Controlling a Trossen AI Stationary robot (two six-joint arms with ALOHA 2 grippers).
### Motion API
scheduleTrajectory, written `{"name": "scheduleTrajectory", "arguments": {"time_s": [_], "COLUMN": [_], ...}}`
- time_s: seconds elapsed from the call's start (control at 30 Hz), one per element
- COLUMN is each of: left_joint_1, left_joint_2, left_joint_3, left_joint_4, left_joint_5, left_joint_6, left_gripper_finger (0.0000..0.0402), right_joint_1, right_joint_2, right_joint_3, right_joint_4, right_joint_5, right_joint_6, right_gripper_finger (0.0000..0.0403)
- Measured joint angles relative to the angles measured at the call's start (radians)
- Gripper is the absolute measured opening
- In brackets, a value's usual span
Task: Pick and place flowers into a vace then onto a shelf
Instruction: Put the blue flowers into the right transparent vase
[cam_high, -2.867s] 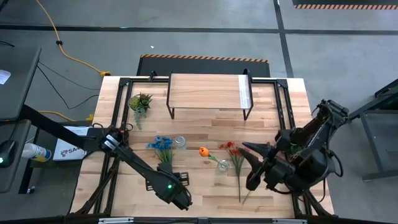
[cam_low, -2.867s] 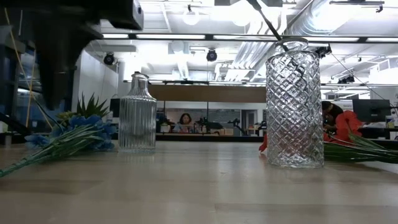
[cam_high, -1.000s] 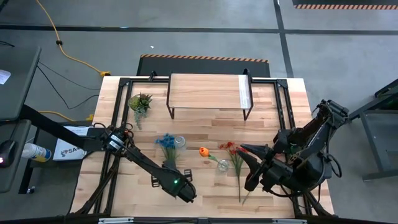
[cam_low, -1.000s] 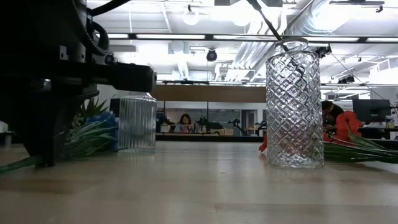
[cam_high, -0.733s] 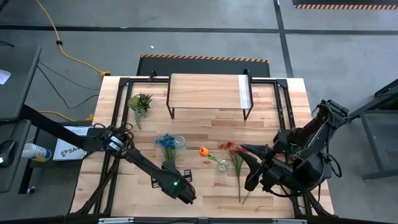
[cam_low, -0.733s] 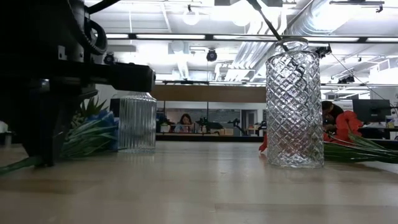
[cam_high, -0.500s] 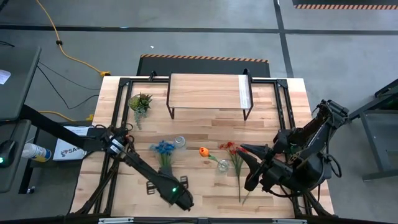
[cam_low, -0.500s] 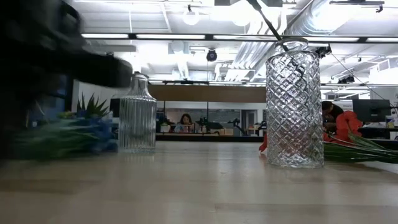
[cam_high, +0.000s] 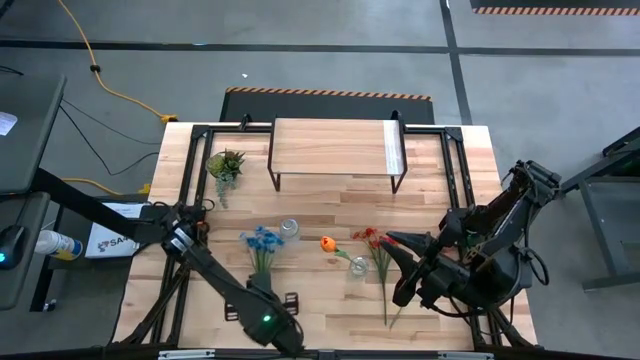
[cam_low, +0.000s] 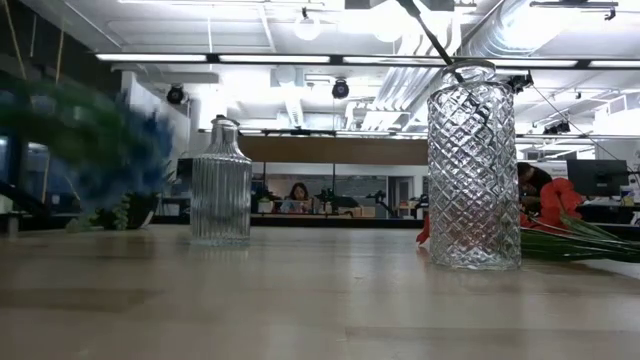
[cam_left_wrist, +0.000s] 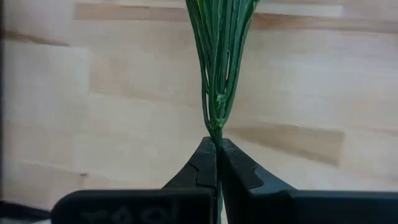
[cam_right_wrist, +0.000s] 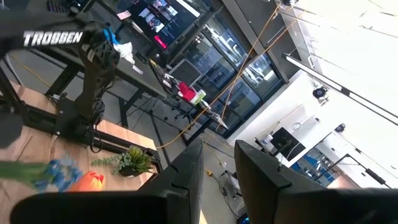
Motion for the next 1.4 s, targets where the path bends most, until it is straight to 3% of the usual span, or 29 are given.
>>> {"name": "scheduleTrajectory", "arguments": {"time_s": [0.17,0.67,1.07,1.3,1.4], "left_joint_1": [-0.054,-0.120,-0.126,-0.166,-0.174], "left_joint_2": [-0.009,-0.013,-0.013,-0.014,-0.024], "left_joint_3": [0.081,0.128,0.212,0.286,0.290], "left_joint_4": [0.007,0.005,0.004,0.003,0.005], "left_joint_5": [-0.055,-0.014,-0.205,-0.503,-0.558], "left_joint_6": [-0.009,-0.023,0.034,0.049,0.050], "left_gripper_finger": [0.0036,0.0036,0.0036,0.0036,0.0036], "right_joint_1": [0.000,-0.001,-0.036,-0.047,-0.047], "right_joint_2": [0.000,0.000,0.000,0.000,0.000], "right_joint_3": [0.000,0.000,0.000,0.000,0.000], "right_joint_4": [0.000,0.000,0.000,0.000,0.000], "right_joint_5": [0.000,-0.001,-0.001,-0.002,-0.004], "right_joint_6": [0.000,0.000,0.000,0.000,0.000], "right_gripper_finger": [0.0083,0.0083,0.0083,0.0083,0.0083]}}
